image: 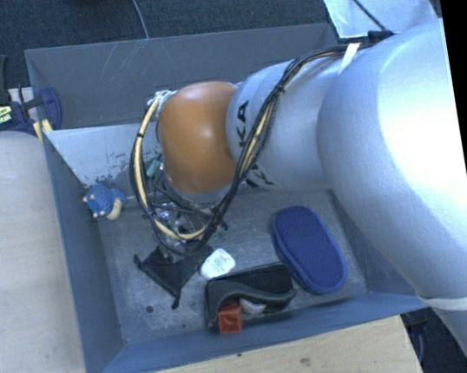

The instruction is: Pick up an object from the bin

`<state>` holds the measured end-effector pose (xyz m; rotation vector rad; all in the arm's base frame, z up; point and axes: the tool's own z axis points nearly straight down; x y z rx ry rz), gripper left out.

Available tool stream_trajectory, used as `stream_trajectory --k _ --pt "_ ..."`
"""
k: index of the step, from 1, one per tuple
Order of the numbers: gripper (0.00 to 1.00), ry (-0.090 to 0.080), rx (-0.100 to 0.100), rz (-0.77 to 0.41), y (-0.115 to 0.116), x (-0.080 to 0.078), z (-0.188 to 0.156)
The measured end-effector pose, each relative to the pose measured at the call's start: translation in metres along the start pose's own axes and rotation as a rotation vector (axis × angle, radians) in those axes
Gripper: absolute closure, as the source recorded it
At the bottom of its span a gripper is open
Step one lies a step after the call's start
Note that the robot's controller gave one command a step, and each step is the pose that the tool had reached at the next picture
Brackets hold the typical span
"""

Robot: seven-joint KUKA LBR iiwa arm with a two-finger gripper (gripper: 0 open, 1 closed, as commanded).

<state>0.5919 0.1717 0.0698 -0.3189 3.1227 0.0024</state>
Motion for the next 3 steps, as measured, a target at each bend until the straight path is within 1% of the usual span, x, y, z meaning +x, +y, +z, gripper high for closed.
stream_trajectory --k 1,2,3 --pt "1.0 -0.005 0.0 0.001 0.0 -0.002 -0.037" --pt "1.0 -0.009 0.001 0.001 0.0 -0.005 -0.114" --pt "1.0 -0.005 0.001 0.002 -0.001 -0.007 -0.132"
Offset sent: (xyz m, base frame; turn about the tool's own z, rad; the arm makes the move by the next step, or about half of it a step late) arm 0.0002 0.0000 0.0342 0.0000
